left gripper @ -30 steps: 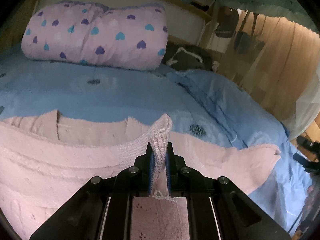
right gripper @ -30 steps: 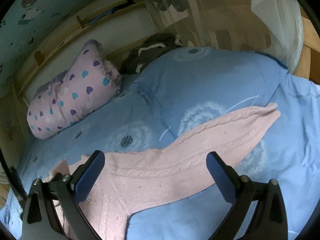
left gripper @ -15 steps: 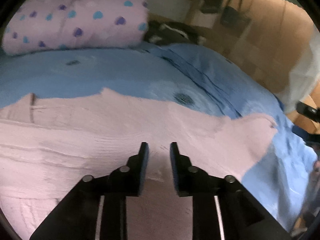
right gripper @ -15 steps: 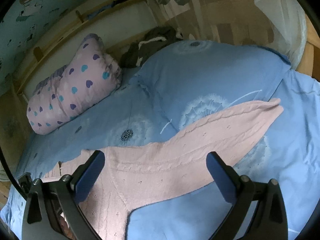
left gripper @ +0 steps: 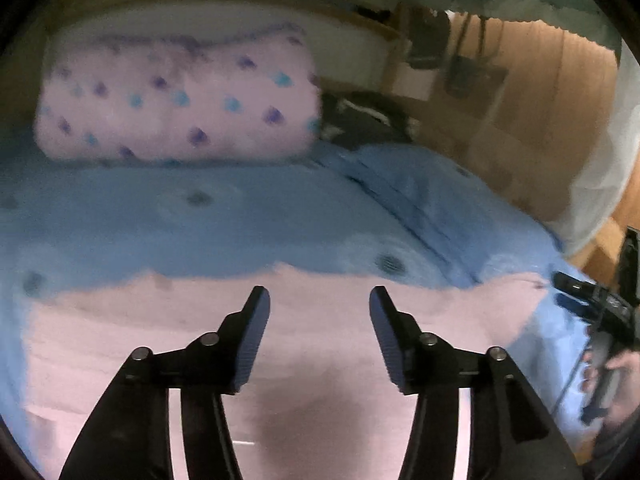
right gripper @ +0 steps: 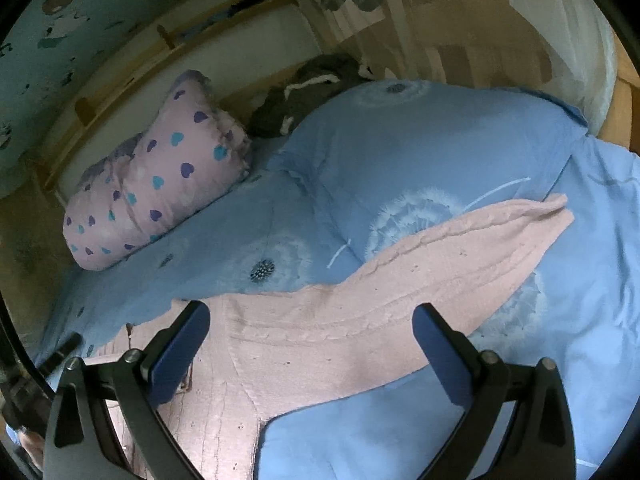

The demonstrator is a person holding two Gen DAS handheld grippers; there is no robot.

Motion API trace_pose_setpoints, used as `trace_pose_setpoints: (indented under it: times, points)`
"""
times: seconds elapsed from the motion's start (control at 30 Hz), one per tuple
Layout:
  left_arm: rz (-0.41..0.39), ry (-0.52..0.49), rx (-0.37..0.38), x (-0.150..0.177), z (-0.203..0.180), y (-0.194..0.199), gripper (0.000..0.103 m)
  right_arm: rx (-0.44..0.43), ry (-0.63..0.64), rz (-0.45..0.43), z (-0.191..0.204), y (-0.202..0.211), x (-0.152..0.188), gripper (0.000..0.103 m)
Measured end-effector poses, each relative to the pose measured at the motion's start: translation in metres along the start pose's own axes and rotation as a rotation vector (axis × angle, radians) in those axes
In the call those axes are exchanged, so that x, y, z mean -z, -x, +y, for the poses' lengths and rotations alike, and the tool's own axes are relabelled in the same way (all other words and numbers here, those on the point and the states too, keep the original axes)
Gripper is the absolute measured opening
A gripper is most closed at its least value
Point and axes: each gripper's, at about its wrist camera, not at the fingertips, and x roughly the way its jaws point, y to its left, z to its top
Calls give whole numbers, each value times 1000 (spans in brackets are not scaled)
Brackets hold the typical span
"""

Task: Fold small clothes
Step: 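Move the right tool to the other sleeve cuff and close on it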

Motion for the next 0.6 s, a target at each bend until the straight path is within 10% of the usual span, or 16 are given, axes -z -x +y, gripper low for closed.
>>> trace_pose_setpoints:
  times: [0.3,0.43,0.6]
  points:
    - [-68,28,-248,-1,106,93,63,-55,11,8,-12,1,6,103]
    - [-131,112,-242,23,153,123,85,16,10,38,-35,-4,3,103]
    - [-102,148,-227,17,176,133,86,77,-176,13,-101,-2,-1,103]
